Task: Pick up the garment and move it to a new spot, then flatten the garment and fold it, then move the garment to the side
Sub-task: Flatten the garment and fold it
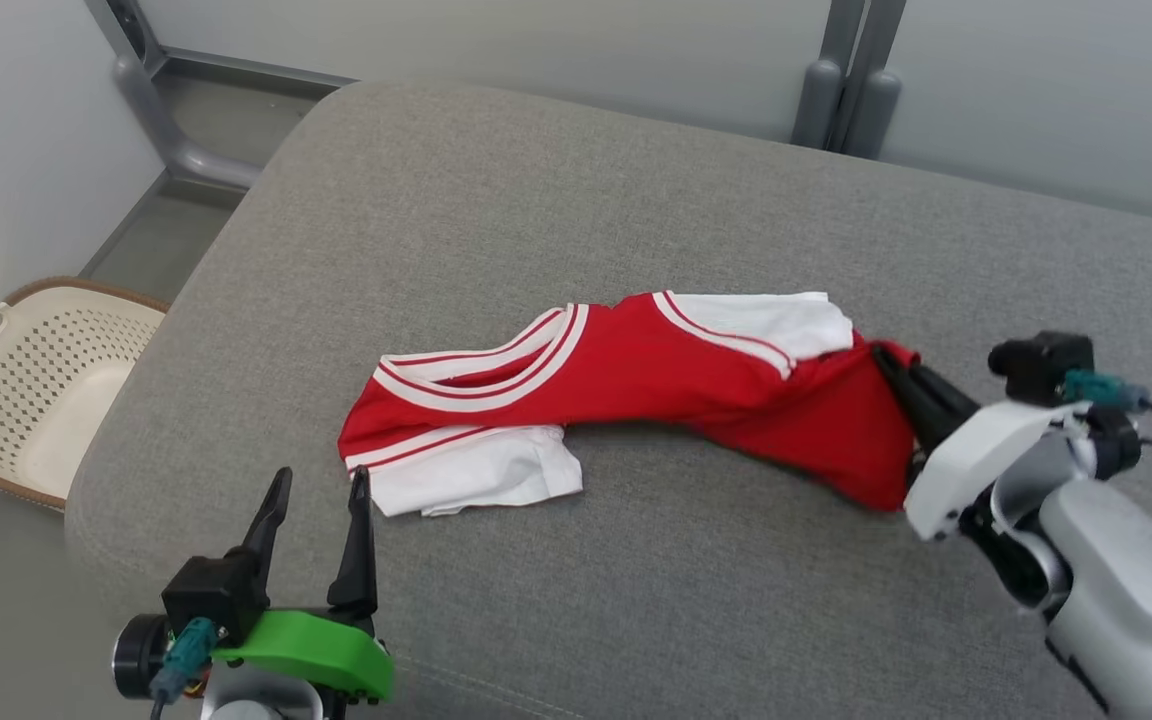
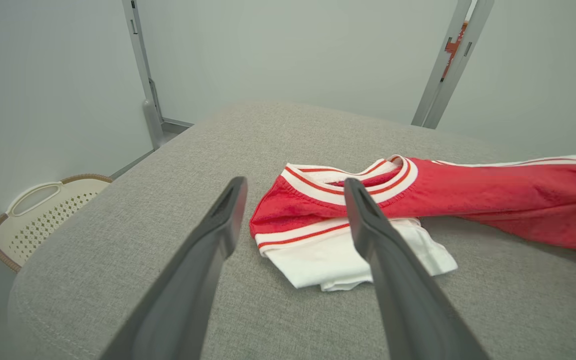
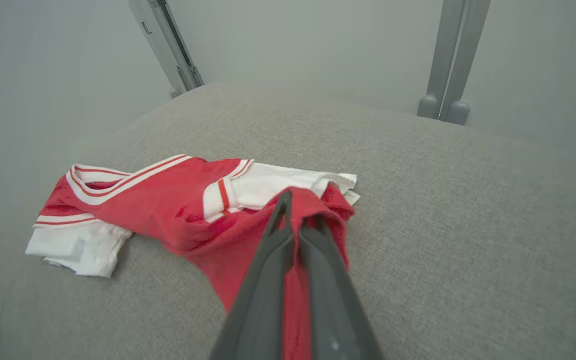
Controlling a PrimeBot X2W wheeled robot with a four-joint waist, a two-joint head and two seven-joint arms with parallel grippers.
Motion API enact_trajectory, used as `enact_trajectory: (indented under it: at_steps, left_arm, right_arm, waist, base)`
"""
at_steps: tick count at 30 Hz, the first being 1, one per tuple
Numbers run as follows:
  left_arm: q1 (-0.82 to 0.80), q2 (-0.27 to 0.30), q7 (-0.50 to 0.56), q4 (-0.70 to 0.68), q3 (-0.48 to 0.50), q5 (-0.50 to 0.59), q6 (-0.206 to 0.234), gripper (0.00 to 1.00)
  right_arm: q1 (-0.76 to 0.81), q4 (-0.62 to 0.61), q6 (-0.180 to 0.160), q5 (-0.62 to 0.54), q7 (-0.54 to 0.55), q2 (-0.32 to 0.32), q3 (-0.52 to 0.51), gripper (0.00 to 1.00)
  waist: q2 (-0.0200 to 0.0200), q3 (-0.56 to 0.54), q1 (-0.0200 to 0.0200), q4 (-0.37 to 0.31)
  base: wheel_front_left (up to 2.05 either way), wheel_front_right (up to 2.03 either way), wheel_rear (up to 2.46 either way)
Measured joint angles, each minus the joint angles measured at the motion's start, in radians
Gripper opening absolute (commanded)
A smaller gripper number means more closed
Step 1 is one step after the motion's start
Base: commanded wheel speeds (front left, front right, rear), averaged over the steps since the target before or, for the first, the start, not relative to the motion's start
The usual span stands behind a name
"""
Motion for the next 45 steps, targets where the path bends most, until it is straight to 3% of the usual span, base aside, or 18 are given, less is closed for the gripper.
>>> enact_trajectory:
  at_steps: [6, 11, 17, 22, 27, 33, 38, 45]
  left_arm:
    - [-0.039, -0.043, 0.000, -0.009, -0.023, 0.010, -0.020, 1.00]
    - [-0.078, -0.083, 0.000, -0.004, -0.043, 0.012, -0.038, 1.00]
    - [-0.107, -0.103, 0.000, 0.006, -0.047, 0.011, -0.053, 1.00]
    - [-0.111, -0.106, 0.000, 0.004, -0.043, 0.010, -0.052, 1.00]
    - [-0.114, -0.108, 0.000, 0.018, -0.051, 0.001, -0.044, 1.00]
    - [-0.120, -0.109, 0.000, 0.040, -0.027, 0.024, -0.053, 1.00]
    - [-0.118, -0.109, 0.000, 0.053, -0.006, 0.046, -0.058, 1.00]
    - [-0.109, -0.109, 0.000, 0.077, 0.003, 0.063, -0.071, 1.00]
  right_arm:
    - [-0.205, -0.038, 0.000, 0.015, 0.084, -0.095, -0.006, 0.00]
    - [-0.373, 0.016, 0.000, 0.079, 0.164, -0.157, 0.008, 0.00]
    - [-0.546, 0.166, 0.000, 0.121, 0.185, -0.189, 0.046, 0.00]
    - [-0.624, 0.269, 0.000, 0.141, 0.137, -0.184, 0.098, 0.00]
    - [-0.628, 0.279, 0.000, 0.190, 0.074, -0.185, 0.172, 0.00]
    - [-0.605, 0.233, 0.000, 0.235, 0.016, -0.230, 0.254, 0.00]
    - [-0.540, 0.176, 0.000, 0.288, -0.017, -0.290, 0.291, 0.00]
    - [-0.420, 0.071, 0.000, 0.331, -0.072, -0.425, 0.303, 0.00]
  waist:
    - [0.0000, 0.064, 0.0000, 0.011]
    - [0.0000, 0.136, 0.0000, 0.042]
    - [0.0000, 0.215, 0.0000, 0.101]
    - [0.0000, 0.262, 0.0001, 0.137]
    - [0.0000, 0.264, 0.0001, 0.156]
    - [0.0000, 0.243, 0.0000, 0.123]
    - [0.0000, 0.206, 0.0001, 0.077]
    - [0.0000, 0.147, 0.0001, 0.023]
  base:
    - [0.00, 0.00, 0.00]
    - [0.00, 0.00, 0.00]
    - [0.00, 0.00, 0.00]
    - [0.00, 0.00, 0.00]
    - [0.00, 0.00, 0.00]
    - [0.00, 0.00, 0.00]
    - [0.00, 0.00, 0.00]
    - [0.00, 0.00, 0.00]
